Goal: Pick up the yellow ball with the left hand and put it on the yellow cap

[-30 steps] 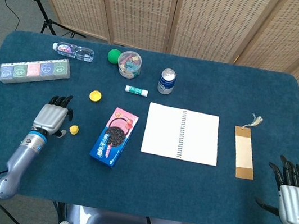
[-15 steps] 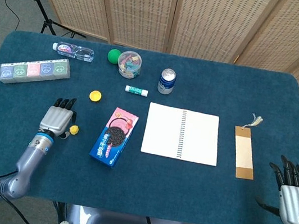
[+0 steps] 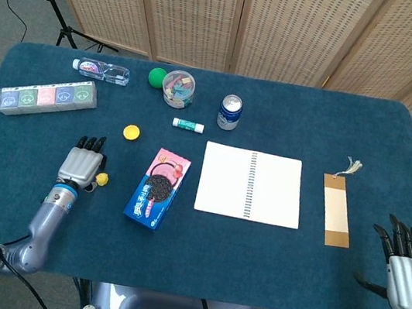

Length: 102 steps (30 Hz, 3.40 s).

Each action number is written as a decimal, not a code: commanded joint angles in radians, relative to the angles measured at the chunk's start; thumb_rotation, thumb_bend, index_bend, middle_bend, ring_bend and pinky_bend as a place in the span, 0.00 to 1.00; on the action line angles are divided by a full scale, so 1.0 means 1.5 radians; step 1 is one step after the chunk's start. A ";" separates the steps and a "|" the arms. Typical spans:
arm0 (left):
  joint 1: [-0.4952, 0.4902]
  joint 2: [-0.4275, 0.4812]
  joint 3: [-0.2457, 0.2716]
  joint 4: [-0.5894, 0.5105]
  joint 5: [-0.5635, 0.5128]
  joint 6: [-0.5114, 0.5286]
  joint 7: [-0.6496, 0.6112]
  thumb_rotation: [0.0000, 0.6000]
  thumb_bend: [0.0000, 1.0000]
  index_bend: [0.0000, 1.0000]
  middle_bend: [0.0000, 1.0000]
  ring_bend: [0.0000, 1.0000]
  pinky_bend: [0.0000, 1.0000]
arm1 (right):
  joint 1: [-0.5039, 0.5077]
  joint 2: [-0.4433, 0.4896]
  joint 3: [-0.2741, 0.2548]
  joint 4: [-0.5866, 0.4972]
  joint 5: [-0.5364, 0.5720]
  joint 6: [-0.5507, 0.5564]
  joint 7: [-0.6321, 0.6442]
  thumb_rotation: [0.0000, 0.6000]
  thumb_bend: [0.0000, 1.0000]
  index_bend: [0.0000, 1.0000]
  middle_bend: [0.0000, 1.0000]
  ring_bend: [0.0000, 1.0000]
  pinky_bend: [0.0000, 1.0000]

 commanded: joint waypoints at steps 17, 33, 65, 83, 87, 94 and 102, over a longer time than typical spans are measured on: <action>-0.003 -0.037 0.002 0.037 0.015 0.005 -0.005 1.00 0.27 0.59 0.00 0.00 0.02 | -0.001 0.001 -0.002 0.000 -0.004 0.001 0.003 1.00 0.00 0.15 0.00 0.00 0.00; 0.002 -0.021 -0.011 0.032 0.028 0.012 -0.017 1.00 0.27 0.60 0.00 0.00 0.02 | -0.001 0.000 -0.002 -0.001 -0.002 -0.001 -0.002 1.00 0.00 0.15 0.00 0.00 0.00; -0.092 -0.107 -0.119 0.250 0.033 -0.041 -0.068 1.00 0.27 0.60 0.00 0.00 0.02 | 0.003 0.006 -0.002 0.000 0.008 -0.017 0.007 1.00 0.00 0.15 0.00 0.00 0.00; -0.137 -0.185 -0.154 0.410 0.022 -0.103 -0.069 1.00 0.27 0.60 0.00 0.00 0.02 | 0.009 0.011 0.000 0.008 0.016 -0.030 0.028 1.00 0.00 0.15 0.00 0.00 0.00; -0.146 -0.195 -0.164 0.434 0.011 -0.129 -0.073 1.00 0.27 0.60 0.00 0.00 0.02 | 0.010 0.010 0.001 0.008 0.020 -0.033 0.026 1.00 0.00 0.15 0.00 0.00 0.00; -0.164 -0.210 -0.181 0.465 -0.015 -0.167 -0.074 1.00 0.27 0.60 0.00 0.00 0.02 | 0.013 0.010 0.003 0.010 0.028 -0.043 0.027 1.00 0.00 0.15 0.00 0.00 0.00; -0.180 -0.223 -0.188 0.500 -0.032 -0.191 -0.065 1.00 0.27 0.60 0.00 0.00 0.02 | 0.016 0.010 0.005 0.012 0.035 -0.049 0.028 1.00 0.00 0.15 0.00 0.00 0.00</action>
